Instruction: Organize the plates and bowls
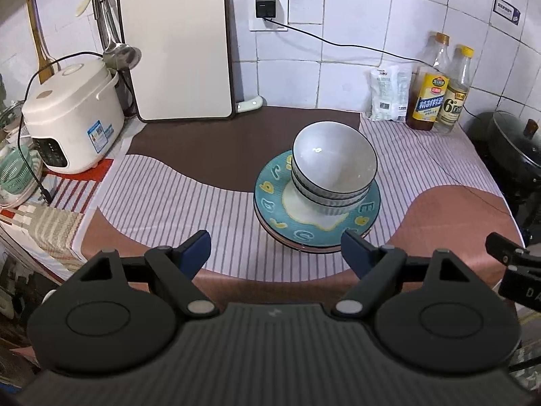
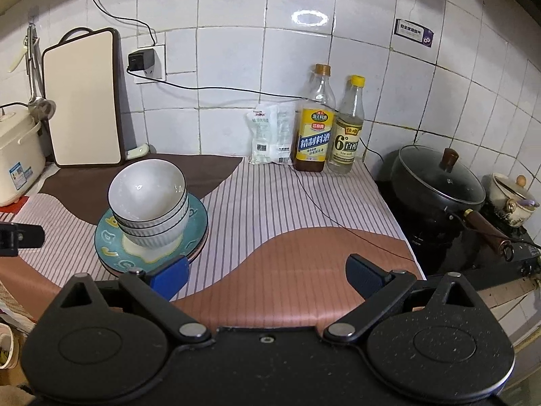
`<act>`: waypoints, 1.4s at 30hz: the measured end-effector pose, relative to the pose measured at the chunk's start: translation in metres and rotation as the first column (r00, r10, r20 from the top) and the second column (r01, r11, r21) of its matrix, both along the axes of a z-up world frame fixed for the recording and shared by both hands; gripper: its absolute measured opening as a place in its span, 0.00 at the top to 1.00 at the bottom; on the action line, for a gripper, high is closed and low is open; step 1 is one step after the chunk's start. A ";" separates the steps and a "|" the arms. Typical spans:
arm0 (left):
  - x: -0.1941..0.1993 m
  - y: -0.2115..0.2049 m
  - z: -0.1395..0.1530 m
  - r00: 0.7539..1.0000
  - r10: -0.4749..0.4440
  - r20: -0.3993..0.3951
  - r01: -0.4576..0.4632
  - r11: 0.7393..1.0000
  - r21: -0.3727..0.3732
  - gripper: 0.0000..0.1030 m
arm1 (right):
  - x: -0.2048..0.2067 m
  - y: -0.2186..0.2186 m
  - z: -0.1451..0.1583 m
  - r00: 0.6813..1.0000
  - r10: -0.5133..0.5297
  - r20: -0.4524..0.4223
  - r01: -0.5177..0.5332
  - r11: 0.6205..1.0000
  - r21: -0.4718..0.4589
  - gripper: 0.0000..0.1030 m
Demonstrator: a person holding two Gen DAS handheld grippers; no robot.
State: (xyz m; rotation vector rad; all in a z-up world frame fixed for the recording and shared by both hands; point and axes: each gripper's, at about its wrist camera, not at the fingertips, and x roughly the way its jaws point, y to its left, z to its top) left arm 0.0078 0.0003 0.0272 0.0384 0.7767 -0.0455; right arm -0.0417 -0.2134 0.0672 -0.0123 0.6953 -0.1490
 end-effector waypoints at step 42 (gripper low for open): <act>-0.016 -0.010 -0.019 1.000 0.010 0.004 -0.010 1.000 0.016 0.18 | -0.010 -0.003 0.002 0.999 -0.033 0.009 0.032 0.999 0.004 0.02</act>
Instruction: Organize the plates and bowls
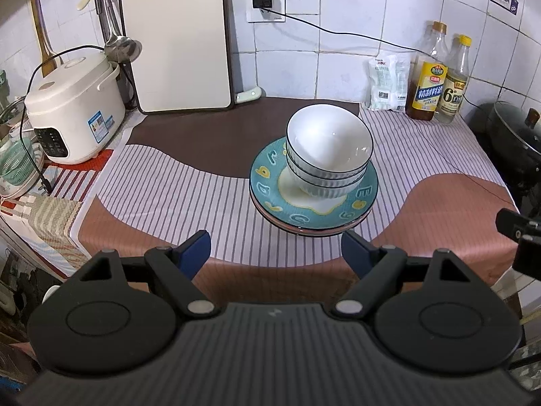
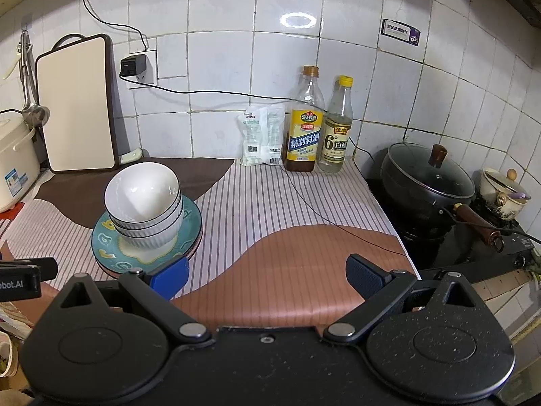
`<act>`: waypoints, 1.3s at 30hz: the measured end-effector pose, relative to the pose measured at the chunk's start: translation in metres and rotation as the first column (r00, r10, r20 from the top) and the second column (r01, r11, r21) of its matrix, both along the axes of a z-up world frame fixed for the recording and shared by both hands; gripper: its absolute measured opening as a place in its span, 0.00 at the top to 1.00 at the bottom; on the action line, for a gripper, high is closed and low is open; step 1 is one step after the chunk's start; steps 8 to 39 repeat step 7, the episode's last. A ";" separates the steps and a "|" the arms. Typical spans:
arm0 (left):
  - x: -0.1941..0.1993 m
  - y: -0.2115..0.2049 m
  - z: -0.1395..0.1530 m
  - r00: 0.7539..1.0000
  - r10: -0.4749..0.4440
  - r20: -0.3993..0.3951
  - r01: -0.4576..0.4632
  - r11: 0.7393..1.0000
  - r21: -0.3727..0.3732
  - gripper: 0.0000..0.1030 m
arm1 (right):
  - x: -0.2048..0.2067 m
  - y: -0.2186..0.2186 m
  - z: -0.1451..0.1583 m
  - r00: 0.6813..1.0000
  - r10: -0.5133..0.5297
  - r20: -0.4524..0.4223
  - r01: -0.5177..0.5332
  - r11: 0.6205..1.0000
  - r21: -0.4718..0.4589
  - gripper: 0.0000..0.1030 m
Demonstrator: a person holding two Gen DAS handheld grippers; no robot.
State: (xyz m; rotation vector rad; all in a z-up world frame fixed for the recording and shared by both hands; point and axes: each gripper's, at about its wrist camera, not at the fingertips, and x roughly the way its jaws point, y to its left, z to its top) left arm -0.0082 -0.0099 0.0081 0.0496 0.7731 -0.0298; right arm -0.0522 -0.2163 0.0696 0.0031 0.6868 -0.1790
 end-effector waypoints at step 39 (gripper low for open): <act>-0.001 0.001 0.001 1.000 -0.002 0.006 0.002 1.000 0.003 0.18 | 0.001 -0.002 -0.001 1.000 -0.006 -0.004 0.006 1.000 -0.002 0.02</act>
